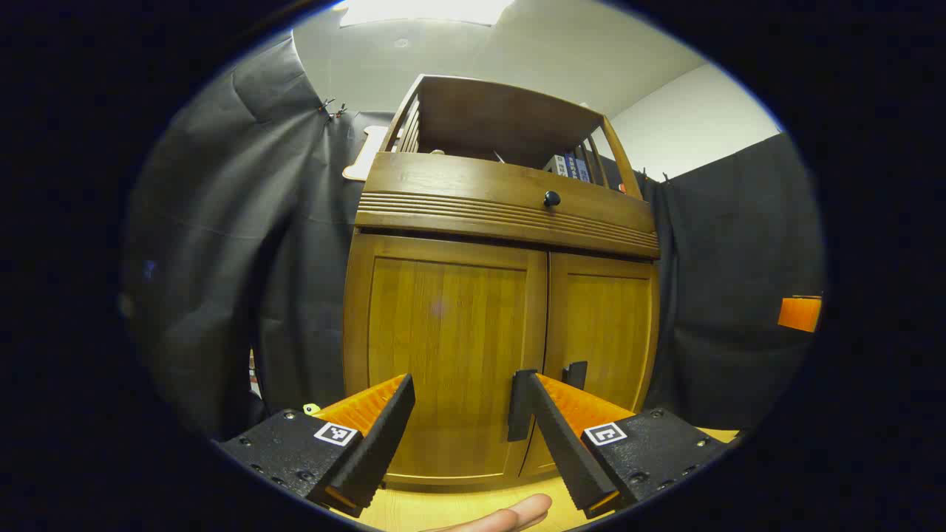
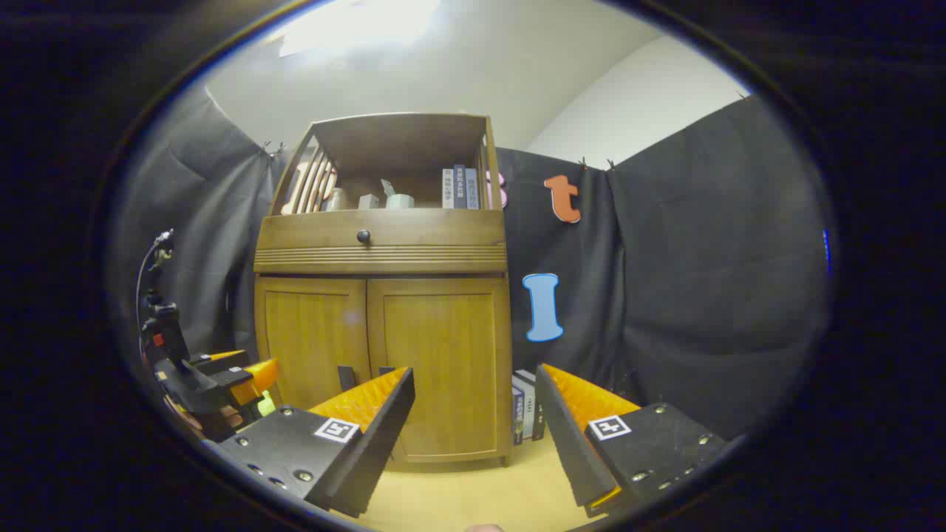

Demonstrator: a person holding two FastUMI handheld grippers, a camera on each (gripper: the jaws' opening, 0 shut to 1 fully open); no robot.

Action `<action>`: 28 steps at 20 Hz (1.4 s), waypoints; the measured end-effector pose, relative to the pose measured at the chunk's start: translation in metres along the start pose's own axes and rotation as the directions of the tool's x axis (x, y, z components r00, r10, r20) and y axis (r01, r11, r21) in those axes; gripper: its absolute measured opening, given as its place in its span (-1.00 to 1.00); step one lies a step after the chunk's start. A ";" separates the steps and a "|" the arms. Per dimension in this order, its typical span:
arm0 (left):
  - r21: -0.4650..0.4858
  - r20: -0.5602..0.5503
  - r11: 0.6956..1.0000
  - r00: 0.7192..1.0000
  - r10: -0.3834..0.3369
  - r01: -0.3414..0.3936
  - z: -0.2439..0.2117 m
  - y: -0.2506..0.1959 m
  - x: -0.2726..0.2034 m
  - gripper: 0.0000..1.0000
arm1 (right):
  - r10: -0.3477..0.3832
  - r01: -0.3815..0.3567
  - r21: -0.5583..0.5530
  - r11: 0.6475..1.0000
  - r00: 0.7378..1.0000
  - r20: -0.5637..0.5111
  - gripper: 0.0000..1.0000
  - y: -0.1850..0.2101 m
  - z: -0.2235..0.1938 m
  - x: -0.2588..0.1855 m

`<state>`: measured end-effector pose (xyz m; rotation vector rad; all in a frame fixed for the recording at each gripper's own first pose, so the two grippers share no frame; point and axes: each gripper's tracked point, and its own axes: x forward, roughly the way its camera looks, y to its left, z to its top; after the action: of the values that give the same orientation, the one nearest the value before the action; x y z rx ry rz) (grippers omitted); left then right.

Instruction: Open the right door of the double-door shoe cabinet with the right hand, and open the left door with the left hand.

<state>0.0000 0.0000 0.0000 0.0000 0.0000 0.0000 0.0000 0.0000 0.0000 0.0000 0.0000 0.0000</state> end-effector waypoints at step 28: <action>-0.015 -0.034 0.998 0.998 -0.055 0.054 -0.014 0.001 0.009 0.97 | 0.101 -0.104 -0.025 0.994 0.991 -0.093 0.96 0.076 -0.066 0.144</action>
<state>0.0091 0.0010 -0.0141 -0.0144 0.0344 -0.0543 0.1437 0.0761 -0.0660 -0.0297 0.0916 0.1031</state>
